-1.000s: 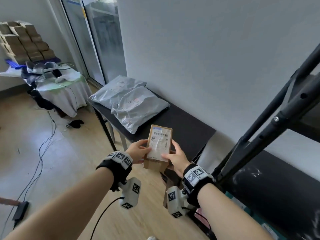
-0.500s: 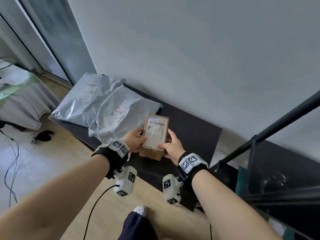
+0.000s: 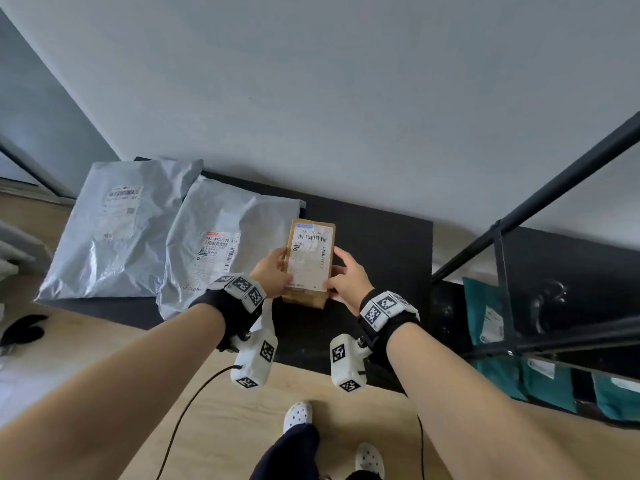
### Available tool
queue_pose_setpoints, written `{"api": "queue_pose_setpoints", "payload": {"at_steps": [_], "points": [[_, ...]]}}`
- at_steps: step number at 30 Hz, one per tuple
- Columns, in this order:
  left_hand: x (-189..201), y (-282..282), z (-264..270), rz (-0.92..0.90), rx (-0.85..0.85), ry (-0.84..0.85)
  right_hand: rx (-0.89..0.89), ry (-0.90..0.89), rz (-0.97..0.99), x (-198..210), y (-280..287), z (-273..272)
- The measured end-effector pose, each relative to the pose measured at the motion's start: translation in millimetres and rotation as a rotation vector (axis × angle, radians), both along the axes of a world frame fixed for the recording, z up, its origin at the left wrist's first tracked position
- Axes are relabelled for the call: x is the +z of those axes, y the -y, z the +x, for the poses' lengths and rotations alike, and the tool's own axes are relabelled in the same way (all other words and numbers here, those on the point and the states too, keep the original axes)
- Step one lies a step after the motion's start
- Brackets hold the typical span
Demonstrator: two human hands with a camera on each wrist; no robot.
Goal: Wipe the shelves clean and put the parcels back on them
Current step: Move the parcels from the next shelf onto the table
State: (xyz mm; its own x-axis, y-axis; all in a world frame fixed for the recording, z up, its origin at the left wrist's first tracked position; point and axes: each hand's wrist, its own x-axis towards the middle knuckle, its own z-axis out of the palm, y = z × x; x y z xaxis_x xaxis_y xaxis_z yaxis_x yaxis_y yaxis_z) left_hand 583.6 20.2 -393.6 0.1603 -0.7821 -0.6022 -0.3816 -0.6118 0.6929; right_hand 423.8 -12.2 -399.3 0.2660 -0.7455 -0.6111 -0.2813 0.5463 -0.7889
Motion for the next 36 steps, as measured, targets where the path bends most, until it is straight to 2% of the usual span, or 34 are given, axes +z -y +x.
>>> {"api": "queue_pose_setpoints", "payload": {"at_steps": [3, 6, 10, 15, 18, 24, 31, 36], "points": [[4.0, -4.1, -4.0, -0.048, -0.046, 0.081, -0.012, -0.019, -0.016, 4.5, -6.4, -1.7], [20.2, -13.2, -15.9, -0.147, -0.086, 0.282, 0.036, -0.084, -0.089, 15.9, -13.4, -11.3], [39.5, -27.6, -48.6, -0.209, -0.329, 0.526, 0.092, -0.229, -0.178, 25.9, -31.1, -40.6], [47.0, -48.9, -111.5, -0.233, -0.546, 0.629, 0.108, -0.368, -0.264, 33.6, -72.0, -109.7], [51.0, -69.0, -160.4, -0.249, -0.646, 0.674, 0.081, -0.43, -0.286, 40.1, -105.1, -163.6], [66.4, -119.2, -276.8, -0.163, -0.863, 0.8, -0.019, -0.547, -0.318, 62.3, -186.3, -289.3], [99.0, -156.2, -430.6, -0.414, -1.104, 0.855, -0.018, -0.828, -0.322, 99.3, -261.2, -427.7], [116.8, -164.1, -524.9, -0.508, -1.245, 0.828, -0.046, -0.964, -0.251, 106.0, -283.4, -508.7]]}}
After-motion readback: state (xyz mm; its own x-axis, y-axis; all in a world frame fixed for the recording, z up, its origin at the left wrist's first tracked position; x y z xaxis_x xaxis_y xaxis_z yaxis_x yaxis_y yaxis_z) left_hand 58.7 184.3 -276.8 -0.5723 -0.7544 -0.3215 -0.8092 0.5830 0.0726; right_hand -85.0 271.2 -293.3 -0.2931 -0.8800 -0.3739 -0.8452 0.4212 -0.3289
